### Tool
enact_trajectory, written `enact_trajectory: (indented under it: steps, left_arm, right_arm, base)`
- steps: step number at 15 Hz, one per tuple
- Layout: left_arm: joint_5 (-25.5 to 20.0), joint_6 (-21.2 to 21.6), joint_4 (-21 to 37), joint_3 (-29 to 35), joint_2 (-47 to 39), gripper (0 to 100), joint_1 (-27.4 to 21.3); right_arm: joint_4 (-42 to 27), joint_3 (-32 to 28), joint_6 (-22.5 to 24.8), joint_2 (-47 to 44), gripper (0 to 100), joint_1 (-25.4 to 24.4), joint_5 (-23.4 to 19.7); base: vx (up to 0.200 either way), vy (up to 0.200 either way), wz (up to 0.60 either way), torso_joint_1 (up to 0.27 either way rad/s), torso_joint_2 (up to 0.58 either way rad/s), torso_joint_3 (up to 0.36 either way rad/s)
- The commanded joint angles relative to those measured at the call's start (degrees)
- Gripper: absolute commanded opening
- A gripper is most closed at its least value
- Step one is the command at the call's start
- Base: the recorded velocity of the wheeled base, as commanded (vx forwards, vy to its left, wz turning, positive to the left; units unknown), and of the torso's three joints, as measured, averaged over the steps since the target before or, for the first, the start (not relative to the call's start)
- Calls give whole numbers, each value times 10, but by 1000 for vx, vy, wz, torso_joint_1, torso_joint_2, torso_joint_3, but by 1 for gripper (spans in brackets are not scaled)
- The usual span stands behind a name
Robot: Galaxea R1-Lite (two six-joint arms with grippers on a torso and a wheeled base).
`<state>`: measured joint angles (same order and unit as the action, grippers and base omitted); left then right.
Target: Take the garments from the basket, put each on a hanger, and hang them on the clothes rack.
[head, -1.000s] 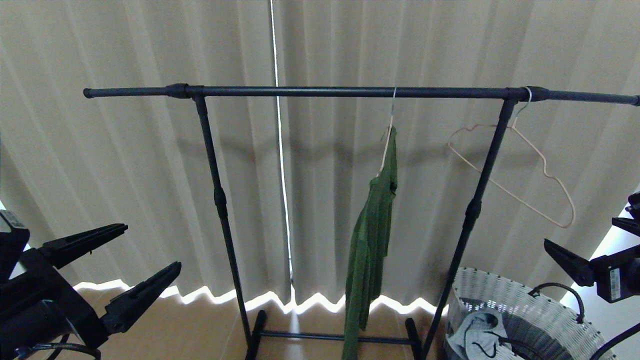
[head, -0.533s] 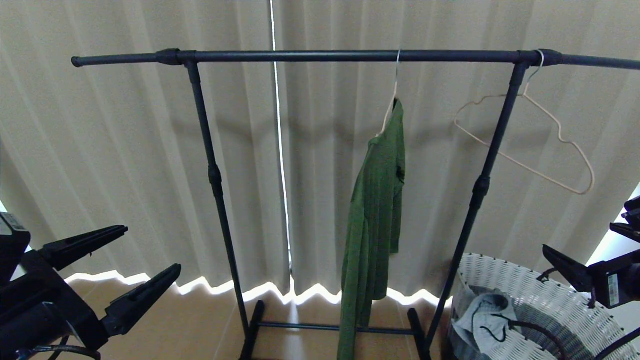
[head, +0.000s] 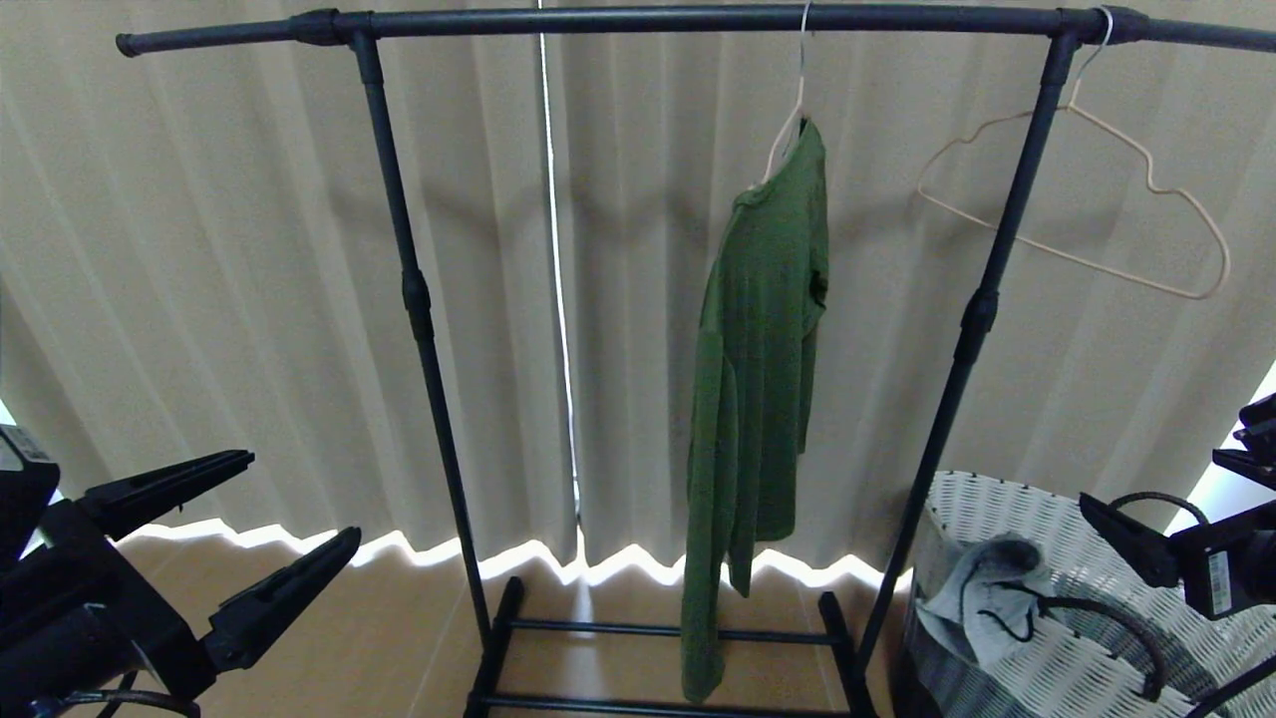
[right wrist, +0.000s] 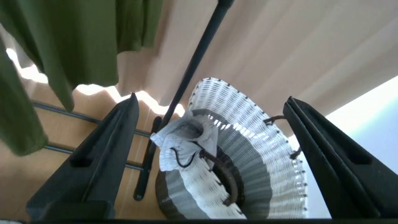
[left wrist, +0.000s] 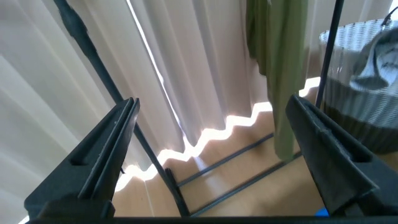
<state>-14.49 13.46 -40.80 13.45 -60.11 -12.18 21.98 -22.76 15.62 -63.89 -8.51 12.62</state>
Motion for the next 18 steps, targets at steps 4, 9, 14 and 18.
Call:
enact_trajectory:
  steps: [4, 9, 14, 18]
  left_arm:
    - [0, 0, -1, 0, 1, 100, 0]
    - [0, 0, -2, 1, 1, 100, 0]
    - [0, -1, -1, 4, 0, 100, 0]
    - [0, -3, -1, 3, -5, 100, 0]
  right_arm:
    - [1, 9, -1, -3, 100, 0, -2]
    - [2, 28, -4, -26, 100, 1, -5]
    - [1, 27, -4, -28, 100, 1, -6]
    - [1, 29, -4, -27, 100, 1, -5]
  base:
    - [0, 0, 0, -80, 215, 115]
    - [0, 0, 0, -2, 11, 7]
    - [0, 0, 0, 0, 0, 0]
    - [0, 0, 0, 0, 0, 0]
